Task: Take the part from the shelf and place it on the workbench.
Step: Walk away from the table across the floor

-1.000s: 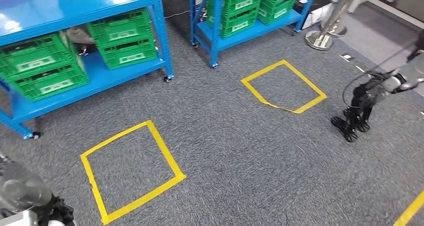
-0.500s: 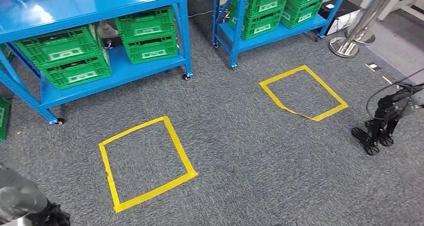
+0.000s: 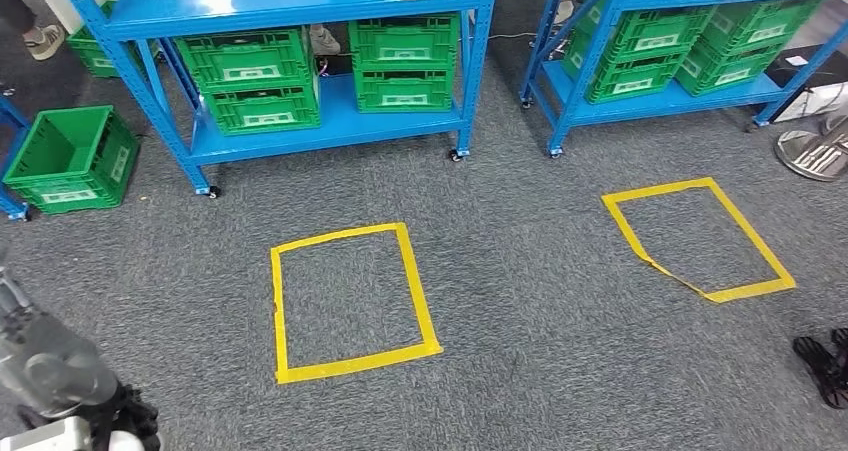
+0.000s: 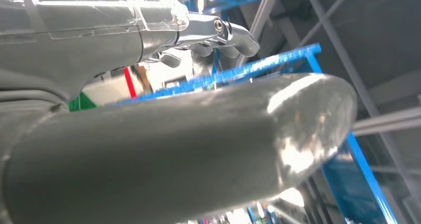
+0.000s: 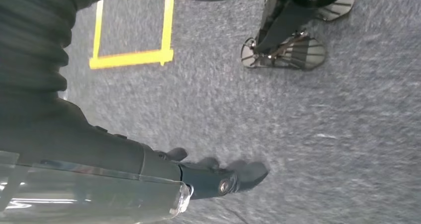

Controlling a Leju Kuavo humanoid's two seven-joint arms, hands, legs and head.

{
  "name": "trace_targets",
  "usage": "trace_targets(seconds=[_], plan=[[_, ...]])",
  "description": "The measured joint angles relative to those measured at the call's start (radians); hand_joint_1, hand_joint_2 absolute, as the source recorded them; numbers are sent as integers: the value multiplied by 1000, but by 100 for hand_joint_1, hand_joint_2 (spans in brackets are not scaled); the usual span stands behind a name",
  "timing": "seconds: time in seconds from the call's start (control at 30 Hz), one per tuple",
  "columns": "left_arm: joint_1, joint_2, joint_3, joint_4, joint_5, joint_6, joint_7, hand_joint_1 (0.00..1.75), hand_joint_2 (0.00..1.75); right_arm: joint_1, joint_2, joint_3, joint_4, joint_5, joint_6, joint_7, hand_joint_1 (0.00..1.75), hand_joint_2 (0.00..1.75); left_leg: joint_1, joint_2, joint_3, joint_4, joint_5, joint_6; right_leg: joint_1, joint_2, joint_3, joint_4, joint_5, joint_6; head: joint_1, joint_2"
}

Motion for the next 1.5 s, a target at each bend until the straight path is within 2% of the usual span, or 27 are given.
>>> trace_targets(seconds=[0.07,0.13,0.2,0.27,0.3,0.33,0.37,0.43,0.5,0.57,0.63,0.67,0.73,0.77,0.8,0.83,0.87,0.97,1.03,1.13,1.2,1.27,1.3,1.33,1.37,1.43,1.5], plan=[[2,0,0,-1,0,0,-1,0,0,-5,1,0,0,0,0,0,0,175,1,-25,-6,-6,10,-14,-1,-14,6,-20,6,-2,3,0],[3,0,0,-2,1,0,-2,0,0,-9,3,0,0,0,0,1,0,175,-5,23,-23,12,-8,-22,-6,-42,11,-44,21,8,0,0],[3,0,-1,-1,1,0,-3,0,0,-7,5,0,-1,0,0,1,0,175,-6,99,-66,109,-77,-28,-8,-69,11,-58,31,16,-15,0],[3,-1,-2,1,2,0,-2,0,0,-2,6,0,0,0,0,1,0,175,0,114,-118,237,-142,-39,-7,-96,5,-56,33,16,-27,0],[4,-1,-2,2,2,0,-2,0,0,0,6,0,0,0,0,1,0,175,3,115,-125,266,-148,-43,-7,-108,2,-52,32,17,-31,0],[4,-1,-2,3,3,0,-2,0,0,0,7,0,0,0,1,1,0,175,4,118,-113,257,-136,-47,-7,-119,-1,-47,31,19,-36,0],[4,-1,-2,3,3,0,-2,0,0,-1,8,0,0,0,1,1,0,175,4,126,-80,207,-108,-50,-8,-129,-3,-41,28,23,-41,0],[4,-1,-2,3,3,0,-1,0,0,-3,10,0,0,0,1,1,0,87,2,170,6,66,-56,-48,-7,-144,-5,-27,19,34,-52,0],[3,-1,-2,2,4,0,1,0,0,-4,11,0,0,-3,1,-1,0,0,-4,199,45,-6,-41,-31,-3,-154,-6,-17,14,45,-56,0],[4,0,-2,2,5,0,5,0,0,-4,12,0,0,-11,0,-4,0,0,-7,184,42,-12,-37,-13,-3,-166,-5,-16,14,51,-52,0],[4,0,-2,2,6,0,9,0,0,-3,13,0,0,-19,0,-8,0,0,-4,166,39,-15,-30,0,-7,-155,-11,1,-4,61,-49,0],[3,0,-2,2,6,0,10,0,0,-2,13,0,0,-21,0,-10,0,0,-2,157,36,-17,-26,5,-9,-138,-25,37,-31,67,-46,0],[2,1,-2,2,7,0,10,0,0,1,14,0,0,-22,0,-12,0,0,0,138,28,-17,-20,12,-14,-103,-79,169,-108,78,-34,0],[2,1,-2,2,7,0,10,0,0,3,14,0,0,-23,0,-12,0,0,0,127,24,-17,-17,13,-16,-96,-107,240,-138,80,-28,0],[3,1,-2,3,7,0,10,0,0,6,14,0,0,-23,0,-12,0,0,0,117,22,-17,-15,14,-16,-94,-124,284,-150,80,-23,0],[3,1,-2,3,7,0,10,0,0,7,14,0,0,-23,0,-12,0,0,0,106,22,-16,-14,13,-15,-93,-125,290,-141,77,-19,0],[3,1,-2,3,7,0,10,0,0,7,14,0,0,-23,-1,-12,0,0,-1,98,23,-16,-13,12,-14,-92,-105,252,-113,72,-13,0],[3,1,-2,2,12,0,18,0,0,0,12,0,0,-21,-4,-12,0,0,-1,81,25,-16,-9,6,-6,-90,-8,38,-8,47,-2,0],[2,5,-4,4,25,0,51,0,0,-6,10,0,0,-21,-5,-12,0,0,-1,78,20,-16,-4,-3,-1,-88,13,-21,4,34,2,0],[-13,37,-28,24,72,-17,186,0,0,-11,11,0,0,-21,-5,-12,0,0,-2,88,11,-11,-9,-21,-5,-86,14,-41,14,30,1,0],[-48,76,-65,68,114,-89,353,0,0,-12,12,0,0,-20,-1,-12,0,0,-3,104,-23,62,-63,-30,-10,-85,10,-53,29,28,-11,0],[-94,117,-118,154,170,-216,512,0,0,-16,11,0,1,-16,4,-6,0,0,-1,112,-81,197,-133,-38,-8,-86,-2,-52,37,24,-27,0],[-114,131,-146,213,208,-281,548,0,0,-18,10,0,1,-12,8,-1,0,0,0,112,-102,248,-149,-41,-7,-84,-9,-50,40,24,-32,0],[-133,139,-175,285,253,-330,547,0,0,-21,10,0,1,-7,11,5,0,0,2,112,-105,264,-146,-42,-7,-81,-15,-47,43,24,-38,0],[-152,142,-201,365,303,-361,513,0,0,-24,10,0,1,-3,14,11,0,0,3,112,-87,237,-124,-42,-7,-76,-21,-43,45,25,-43,0],[-190,139,-238,541,399,-367,396,0,0,-28,12,0,0,1,13,18,0,0,4,115,-12,103,-62,-39,-6,-64,-30,-32,45,29,-53,0],[-220,131,-256,711,485,-351,277,0,0,-30,14,0,0,0,6,19,0,0,2,117,41,0,-37,-29,-4,-52,-40,-21,44,37,-60,0]])
